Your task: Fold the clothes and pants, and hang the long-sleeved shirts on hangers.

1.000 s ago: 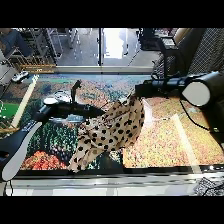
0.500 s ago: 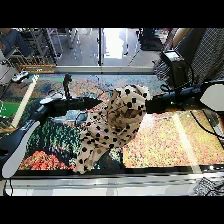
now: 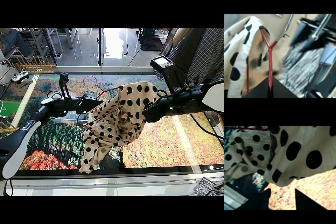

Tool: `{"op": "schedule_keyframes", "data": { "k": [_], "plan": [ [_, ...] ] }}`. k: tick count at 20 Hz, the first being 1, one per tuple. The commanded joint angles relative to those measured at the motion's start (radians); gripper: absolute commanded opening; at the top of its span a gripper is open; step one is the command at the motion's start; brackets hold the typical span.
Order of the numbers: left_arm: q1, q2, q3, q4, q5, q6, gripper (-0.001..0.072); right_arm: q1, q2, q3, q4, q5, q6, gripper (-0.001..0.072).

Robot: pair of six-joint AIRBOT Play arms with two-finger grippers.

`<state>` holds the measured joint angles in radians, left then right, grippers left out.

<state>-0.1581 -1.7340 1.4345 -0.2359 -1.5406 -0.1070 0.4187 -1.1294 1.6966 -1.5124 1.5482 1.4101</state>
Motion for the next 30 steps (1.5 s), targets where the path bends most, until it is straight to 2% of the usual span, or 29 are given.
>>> {"op": "schedule_keyframes", "data": {
  "k": [1, 3, 5, 7, 9, 13, 14, 17, 18, 19, 20, 23, 25, 27, 29, 30],
  "plan": [
    [-0.001, -0.002, 0.001, 0.059, -0.037, 0.029, 0.0007, 0.0, 0.0, 0.001, -0.161, -0.18, -0.329, 0.0362],
    [-0.002, -0.002, 0.001, 0.082, -0.037, 0.029, 0.0007, 0.0, -0.011, 0.0, -0.182, -0.389, -0.567, 0.0378],
    [-0.003, -0.002, 0.001, 0.082, -0.037, 0.029, 0.0007, 0.0, -0.044, 0.0, -0.14, -0.504, -0.759, 0.0538],
    [-0.003, -0.002, 0.001, 0.082, -0.035, 0.029, 0.0008, 0.0, -0.099, 0.0, -0.032, -0.43, -0.928, 0.054],
    [-0.003, -0.002, 0.001, 0.082, -0.034, 0.029, 0.0008, 0.0, -0.156, 0.0, 0.043, -0.326, -0.979, 0.054],
    [-0.003, -0.002, 0.001, 0.087, -0.032, 0.025, 0.0008, 0.0, -0.215, 0.0, 0.081, -0.343, -0.978, 0.0524],
    [-0.003, -0.002, 0.001, 0.087, -0.026, 0.025, 0.0009, 0.0, -0.219, 0.0, 0.103, -0.345, -0.978, 0.0456],
    [-0.003, -0.003, 0.001, 0.086, 0.018, 0.025, 0.0027, 0.0, -0.219, 0.0, 0.164, -0.335, -0.978, 0.0088],
    [-0.002, -0.003, 0.001, 0.086, 0.051, 0.024, 0.0136, 0.0, -0.219, 0.0, 0.176, -0.322, -0.978, 0.0051],
    [0.004, -0.003, 0.001, 0.086, 0.111, -0.028, 0.0421, 0.0, -0.219, 0.0, 0.179, -0.303, -0.978, 0.0016],
    [0.009, -0.003, 0.001, 0.09, 0.177, -0.096, 0.072, 0.0, -0.219, 0.0, 0.179, -0.277, -0.978, 0.0015],
    [0.061, -0.002, 0.023, 0.192, 0.221, -0.112, 0.072, 0.0, -0.219, 0.0, 0.17, -0.199, -0.978, 0.0012],
    [0.114, 0.0, 0.082, 0.332, 0.222, -0.175, 0.072, 0.0, -0.22, 0.0, 0.169, -0.169, -0.975, 0.0011],
    [0.165, 0.0, 0.156, 0.539, 0.223, -0.313, 0.072, 0.0, -0.219, 0.0, 0.168, -0.167, -0.938, 0.0011],
    [0.219, 0.01, 0.229, 0.732, 0.247, -0.524, 0.072, 0.0, -0.219, 0.0, 0.139, -0.172, -0.835, 0.0011],
    [0.24, 0.019, 0.255, 0.779, 0.247, -0.6, 0.0704, 0.0, -0.22, 0.0, 0.124, -0.174, -0.794, 0.0011]
  ]
}}
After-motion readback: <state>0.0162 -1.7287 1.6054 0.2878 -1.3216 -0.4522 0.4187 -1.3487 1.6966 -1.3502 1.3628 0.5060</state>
